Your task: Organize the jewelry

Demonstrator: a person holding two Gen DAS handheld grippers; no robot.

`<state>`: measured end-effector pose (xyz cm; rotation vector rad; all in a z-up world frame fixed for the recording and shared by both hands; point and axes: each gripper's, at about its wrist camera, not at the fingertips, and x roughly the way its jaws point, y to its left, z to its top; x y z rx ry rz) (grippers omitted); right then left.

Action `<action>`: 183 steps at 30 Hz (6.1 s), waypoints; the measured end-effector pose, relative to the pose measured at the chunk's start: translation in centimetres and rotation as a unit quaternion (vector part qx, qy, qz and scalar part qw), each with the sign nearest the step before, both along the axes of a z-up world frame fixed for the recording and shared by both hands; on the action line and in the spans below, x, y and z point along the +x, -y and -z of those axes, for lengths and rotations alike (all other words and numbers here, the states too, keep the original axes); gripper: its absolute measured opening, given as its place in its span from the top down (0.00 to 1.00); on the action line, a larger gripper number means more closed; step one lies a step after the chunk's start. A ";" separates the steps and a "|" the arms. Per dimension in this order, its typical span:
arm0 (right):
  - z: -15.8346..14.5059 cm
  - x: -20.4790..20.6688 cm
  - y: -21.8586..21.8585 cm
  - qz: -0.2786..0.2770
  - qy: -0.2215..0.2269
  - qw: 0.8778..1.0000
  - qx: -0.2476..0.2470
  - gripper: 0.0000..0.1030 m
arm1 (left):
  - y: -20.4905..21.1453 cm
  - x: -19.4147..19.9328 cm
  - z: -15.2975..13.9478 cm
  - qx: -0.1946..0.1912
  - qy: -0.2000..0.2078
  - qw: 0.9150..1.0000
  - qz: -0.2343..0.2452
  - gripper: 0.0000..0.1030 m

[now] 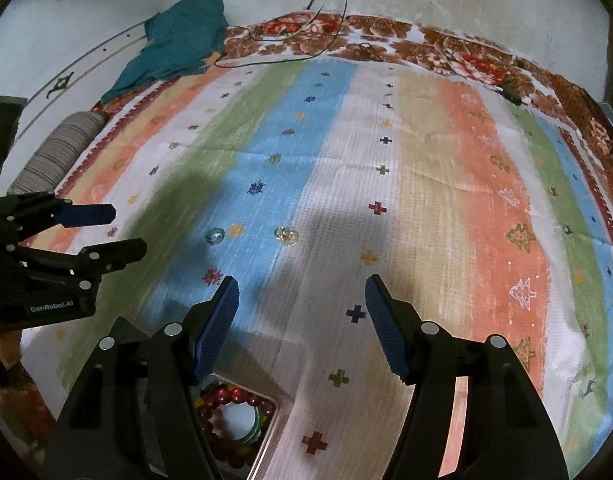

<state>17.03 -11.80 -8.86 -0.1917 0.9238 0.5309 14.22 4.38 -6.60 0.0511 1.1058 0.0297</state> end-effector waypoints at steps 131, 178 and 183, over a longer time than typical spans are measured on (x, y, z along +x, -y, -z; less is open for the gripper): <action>-3.0 -1.0 0.1 0.037 0.046 0.998 0.016 0.84 | 2.0 -0.6 -4.4 -0.080 0.062 0.995 0.020 0.82; -4.2 -10.9 2.4 0.004 0.055 0.997 0.048 0.61 | 4.0 -10.1 -7.0 -0.105 0.117 0.988 0.002 0.69; -4.6 -11.9 3.5 0.010 0.061 0.997 0.052 0.49 | 4.0 -11.3 -7.1 -0.103 0.122 0.987 0.004 0.57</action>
